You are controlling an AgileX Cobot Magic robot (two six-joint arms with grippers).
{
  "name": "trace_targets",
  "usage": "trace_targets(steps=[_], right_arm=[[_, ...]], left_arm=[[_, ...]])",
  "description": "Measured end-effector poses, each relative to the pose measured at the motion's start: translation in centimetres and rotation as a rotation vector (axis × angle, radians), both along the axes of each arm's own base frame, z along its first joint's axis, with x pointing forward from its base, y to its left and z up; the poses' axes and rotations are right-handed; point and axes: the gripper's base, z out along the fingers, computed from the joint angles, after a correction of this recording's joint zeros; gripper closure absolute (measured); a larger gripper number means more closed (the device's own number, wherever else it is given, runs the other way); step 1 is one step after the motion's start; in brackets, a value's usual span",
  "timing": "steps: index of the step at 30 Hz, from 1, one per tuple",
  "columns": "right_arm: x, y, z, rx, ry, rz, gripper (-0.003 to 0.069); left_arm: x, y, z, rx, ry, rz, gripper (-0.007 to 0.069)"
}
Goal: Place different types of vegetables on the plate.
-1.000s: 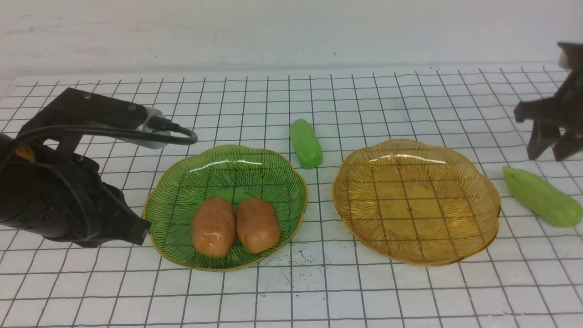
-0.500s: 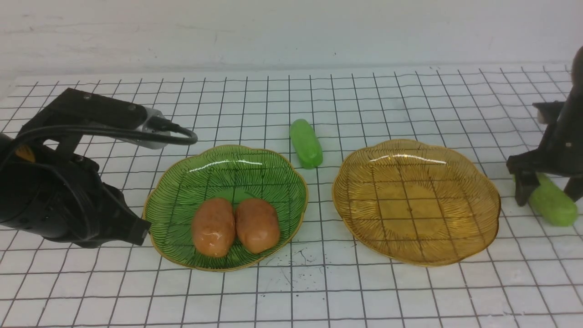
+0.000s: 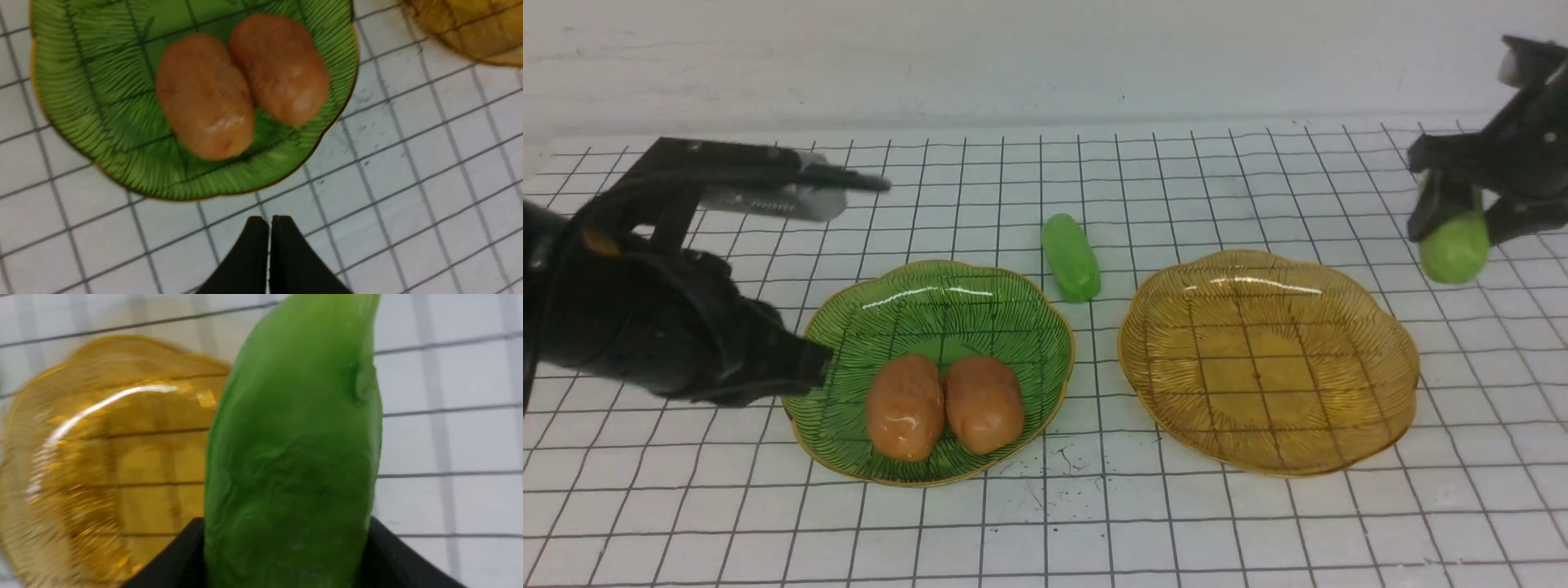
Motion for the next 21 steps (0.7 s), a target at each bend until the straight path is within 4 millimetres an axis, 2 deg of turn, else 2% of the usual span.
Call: trace_targets(steps=[1, 2, 3, 4, 5, 9, 13, 16, 19, 21], right_arm=[[0.0, 0.2, 0.0, 0.002, 0.0, 0.005, 0.0263], [-0.1, 1.4, -0.4, 0.012, 0.009, 0.037, 0.0263], [-0.1, 1.7, -0.5, 0.013, 0.015, 0.045, 0.0263], [-0.4, 2.8, -1.5, 0.012, 0.045, 0.075, 0.0263], [-0.6, 3.3, -2.2, 0.011, 0.068, 0.089, 0.0263], [-1.3, 4.2, -4.4, 0.004, 0.146, 0.117, 0.0247], [-1.7, 4.2, -5.5, -0.006, 0.184, 0.119, 0.0158], [-1.7, 4.3, -5.5, -0.006, 0.186, 0.121, 0.0107], [-1.8, 4.4, -5.6, 0.001, 0.187, 0.12, 0.009], [-1.7, 4.4, -5.5, 0.011, 0.186, 0.115, 0.0086]], left_arm=[[0.1, 0.0, 0.2, -0.004, -0.007, 0.0, 0.0632], [1.5, -0.6, 0.7, -0.019, -0.009, -0.006, 0.0632], [2.0, -0.8, 0.9, -0.02, -0.011, -0.01, 0.0632], [3.9, -1.7, 1.4, -0.016, -0.018, -0.03, 0.0632], [4.9, -2.3, 1.6, -0.01, -0.021, -0.042, 0.0632], [9.3, -5.9, 2.0, 0.026, -0.018, -0.1, 0.0632], [13.9, -9.5, 0.7, 0.038, -0.005, -0.1, 0.0632], [16.6, -11.2, -1.2, 0.046, 0.018, -0.107, 0.062], [18.9, -12.7, -3.6, 0.05, 0.035, -0.112, 0.0564], [20.5, -13.5, -5.3, 0.037, 0.029, -0.093, 0.0488]])
